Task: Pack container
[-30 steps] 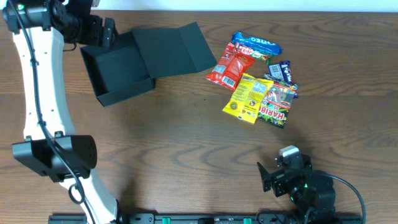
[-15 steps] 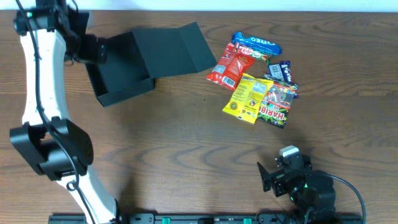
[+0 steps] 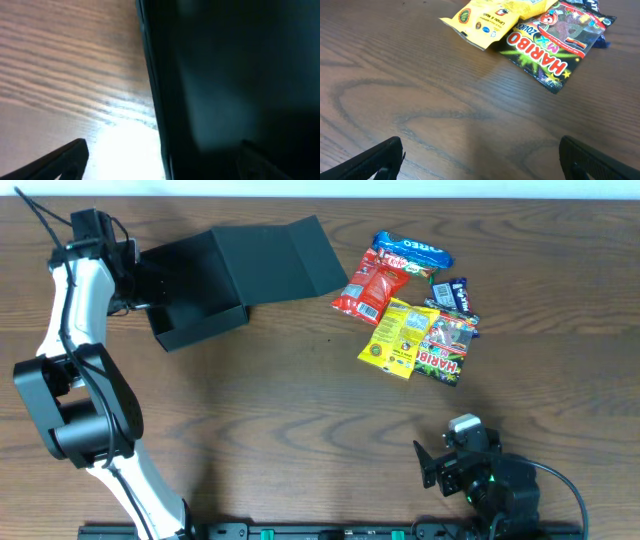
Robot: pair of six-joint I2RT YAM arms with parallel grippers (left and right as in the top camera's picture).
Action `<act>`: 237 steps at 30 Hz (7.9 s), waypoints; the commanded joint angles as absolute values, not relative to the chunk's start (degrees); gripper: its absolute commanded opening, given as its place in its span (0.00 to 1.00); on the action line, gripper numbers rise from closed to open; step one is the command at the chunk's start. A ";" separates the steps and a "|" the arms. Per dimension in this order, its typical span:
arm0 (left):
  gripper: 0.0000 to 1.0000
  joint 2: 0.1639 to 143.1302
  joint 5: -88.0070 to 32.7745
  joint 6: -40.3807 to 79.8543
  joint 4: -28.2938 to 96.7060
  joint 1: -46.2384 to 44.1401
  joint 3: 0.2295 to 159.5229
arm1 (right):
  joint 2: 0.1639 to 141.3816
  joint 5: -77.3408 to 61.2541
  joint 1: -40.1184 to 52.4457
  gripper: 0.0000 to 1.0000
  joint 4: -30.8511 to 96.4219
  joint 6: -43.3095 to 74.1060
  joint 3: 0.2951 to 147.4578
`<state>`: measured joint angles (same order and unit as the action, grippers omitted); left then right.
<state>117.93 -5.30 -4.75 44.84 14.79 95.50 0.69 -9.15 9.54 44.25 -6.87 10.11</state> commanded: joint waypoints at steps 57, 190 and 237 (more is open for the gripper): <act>0.06 115.24 -2.59 48.60 61.80 14.52 91.59 | 0.32 -9.02 9.06 0.99 44.34 -6.24 9.76; 0.06 108.44 -2.66 0.99 42.61 -7.60 74.28 | 0.32 -9.02 9.08 0.99 44.34 -6.24 9.76; 0.95 80.31 -9.54 -1.30 59.77 -7.68 87.15 | 0.32 -24.27 9.06 0.99 29.61 43.94 9.74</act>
